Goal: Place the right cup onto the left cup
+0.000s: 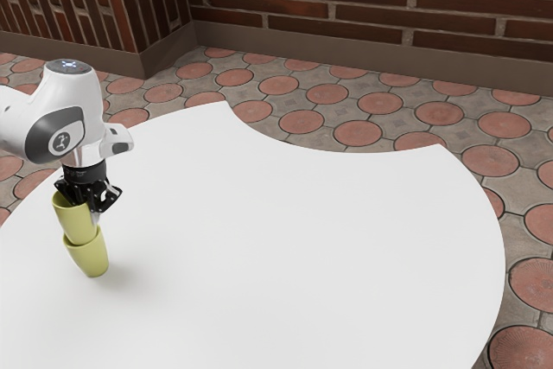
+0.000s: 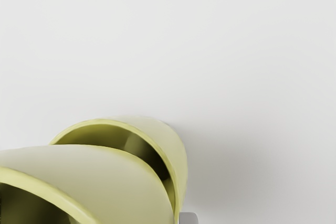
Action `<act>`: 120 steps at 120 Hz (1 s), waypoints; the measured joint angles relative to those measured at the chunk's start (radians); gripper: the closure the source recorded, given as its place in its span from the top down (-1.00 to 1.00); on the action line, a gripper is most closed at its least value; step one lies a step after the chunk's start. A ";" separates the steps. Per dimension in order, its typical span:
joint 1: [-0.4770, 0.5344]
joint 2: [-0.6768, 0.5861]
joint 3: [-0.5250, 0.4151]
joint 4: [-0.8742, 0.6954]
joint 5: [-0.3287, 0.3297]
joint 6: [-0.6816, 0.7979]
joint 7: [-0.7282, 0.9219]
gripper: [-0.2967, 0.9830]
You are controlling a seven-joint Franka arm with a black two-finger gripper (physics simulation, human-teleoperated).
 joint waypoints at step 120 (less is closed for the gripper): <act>0.000 0.025 0.000 0.001 -0.010 0.036 0.023 0.51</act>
